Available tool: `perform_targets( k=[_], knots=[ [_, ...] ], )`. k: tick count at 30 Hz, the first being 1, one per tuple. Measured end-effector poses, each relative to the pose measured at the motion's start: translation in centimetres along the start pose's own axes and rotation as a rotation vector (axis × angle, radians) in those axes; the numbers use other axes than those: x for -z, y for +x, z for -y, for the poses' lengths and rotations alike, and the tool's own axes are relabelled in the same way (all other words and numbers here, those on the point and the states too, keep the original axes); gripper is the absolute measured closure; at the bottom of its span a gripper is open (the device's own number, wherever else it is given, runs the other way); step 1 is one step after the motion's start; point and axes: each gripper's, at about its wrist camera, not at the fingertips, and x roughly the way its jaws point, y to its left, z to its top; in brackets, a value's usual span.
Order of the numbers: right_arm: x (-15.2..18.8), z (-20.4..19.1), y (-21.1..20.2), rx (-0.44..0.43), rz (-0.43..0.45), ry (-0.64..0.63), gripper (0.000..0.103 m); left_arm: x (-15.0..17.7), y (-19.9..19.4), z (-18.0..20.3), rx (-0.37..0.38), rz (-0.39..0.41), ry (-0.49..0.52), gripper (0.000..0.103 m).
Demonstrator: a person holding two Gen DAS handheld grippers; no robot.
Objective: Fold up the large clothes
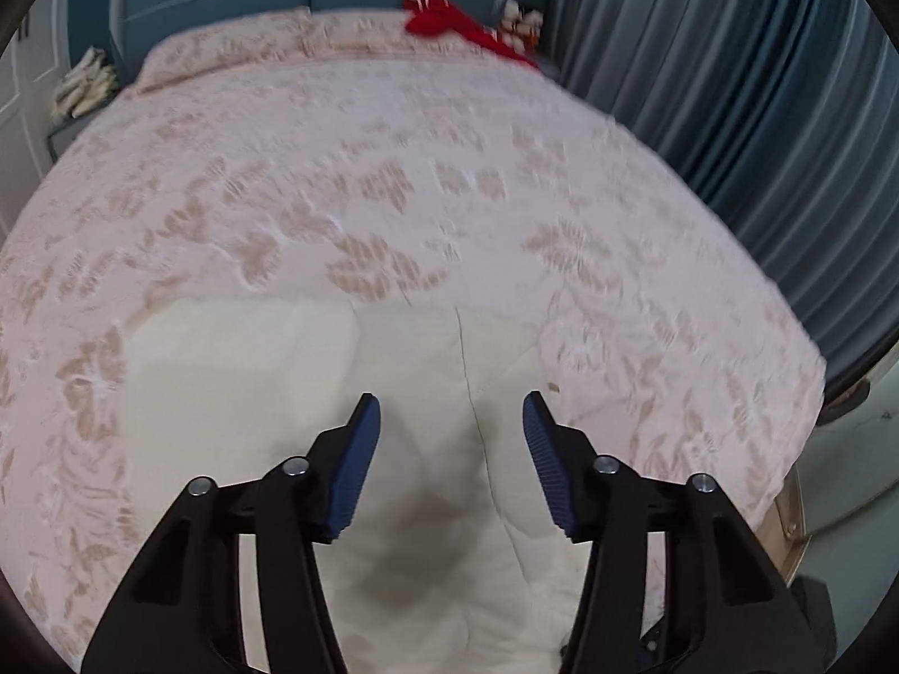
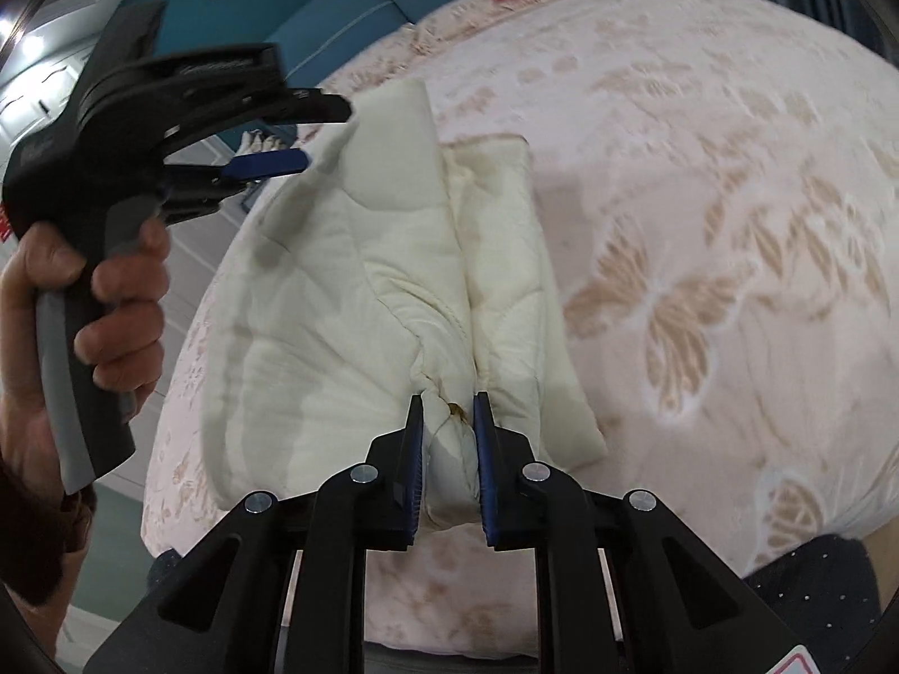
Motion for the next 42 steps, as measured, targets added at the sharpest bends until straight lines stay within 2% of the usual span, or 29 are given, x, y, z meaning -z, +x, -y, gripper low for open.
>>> perform_targets(
  k=[3,11,20,31,42],
  knots=[
    [0.5,1.0,0.8,-0.006,-0.012,0.024,0.090,0.1,2.7,1.2,-0.031,-0.028,0.015,0.054],
    [0.5,2.0,2.4,-0.022,-0.043,0.048,0.089,0.2,7.9,1.6,-0.095,-0.095,0.037,0.061],
    [0.4,2.4,3.7,-0.035,-0.058,0.058,0.089,0.8,12.0,1.3,-0.173,-0.106,0.085,0.061],
    [0.2,2.7,4.8,-0.030,-0.076,0.047,0.090,1.6,14.0,1.1,-0.218,-0.071,0.129,0.061],
    [0.1,1.5,5.7,-0.001,-0.087,0.026,0.090,1.5,15.1,0.6,-0.207,-0.055,0.121,0.061]
  ],
)
